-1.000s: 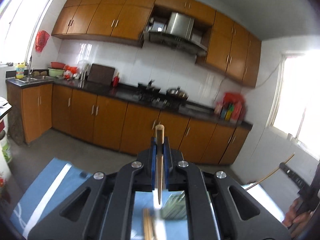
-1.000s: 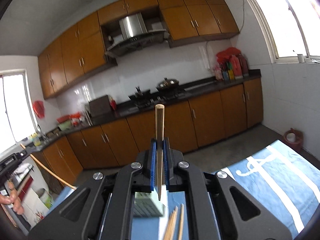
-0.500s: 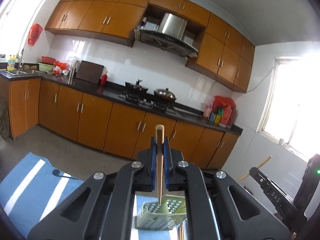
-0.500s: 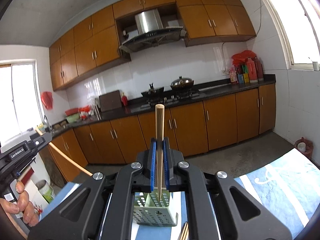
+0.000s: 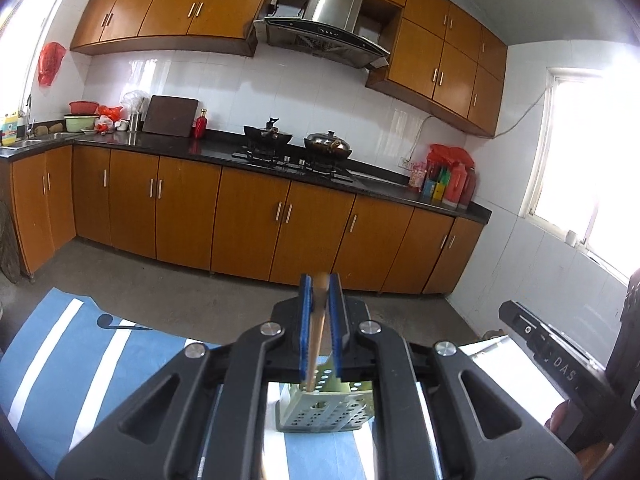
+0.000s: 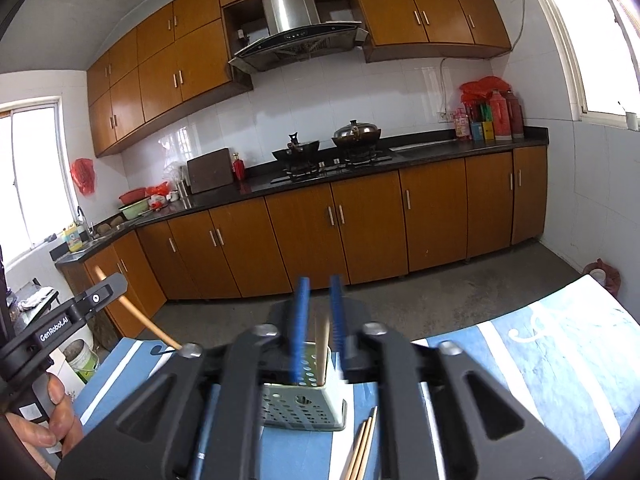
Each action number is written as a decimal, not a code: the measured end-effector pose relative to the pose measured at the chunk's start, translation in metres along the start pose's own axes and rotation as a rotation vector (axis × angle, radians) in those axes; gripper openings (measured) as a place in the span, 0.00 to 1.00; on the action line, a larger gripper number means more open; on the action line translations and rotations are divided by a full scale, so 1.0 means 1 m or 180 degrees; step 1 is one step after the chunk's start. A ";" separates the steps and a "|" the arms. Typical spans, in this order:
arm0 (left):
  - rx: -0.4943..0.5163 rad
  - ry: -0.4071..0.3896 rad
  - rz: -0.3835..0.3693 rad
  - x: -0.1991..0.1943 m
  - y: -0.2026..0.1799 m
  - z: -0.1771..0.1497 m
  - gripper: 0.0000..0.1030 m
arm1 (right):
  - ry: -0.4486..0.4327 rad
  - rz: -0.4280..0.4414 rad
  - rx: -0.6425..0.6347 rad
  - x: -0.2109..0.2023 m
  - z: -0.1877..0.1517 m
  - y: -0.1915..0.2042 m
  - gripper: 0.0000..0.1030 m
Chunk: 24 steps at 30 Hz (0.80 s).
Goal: Organize utensils
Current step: 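Lower the chopsticks into the green holder and open both tools, then move both tools back to the table and close each on another chopstick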
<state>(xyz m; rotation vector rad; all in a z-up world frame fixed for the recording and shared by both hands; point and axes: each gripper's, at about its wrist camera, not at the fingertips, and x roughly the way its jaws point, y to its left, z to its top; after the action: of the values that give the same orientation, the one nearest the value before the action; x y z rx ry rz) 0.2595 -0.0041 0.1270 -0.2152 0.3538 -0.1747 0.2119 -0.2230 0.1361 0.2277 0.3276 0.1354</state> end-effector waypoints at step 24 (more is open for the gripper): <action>-0.0236 0.1170 0.0545 -0.056 0.103 -0.152 0.32 | 0.1690 -0.0250 0.0200 0.014 -0.196 -0.051 0.31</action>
<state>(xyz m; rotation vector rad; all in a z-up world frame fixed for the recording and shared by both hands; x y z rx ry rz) 0.1666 0.0795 -0.0184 -0.2247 0.7422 -0.0306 0.1646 -0.2305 -0.0608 0.2389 0.8686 0.1064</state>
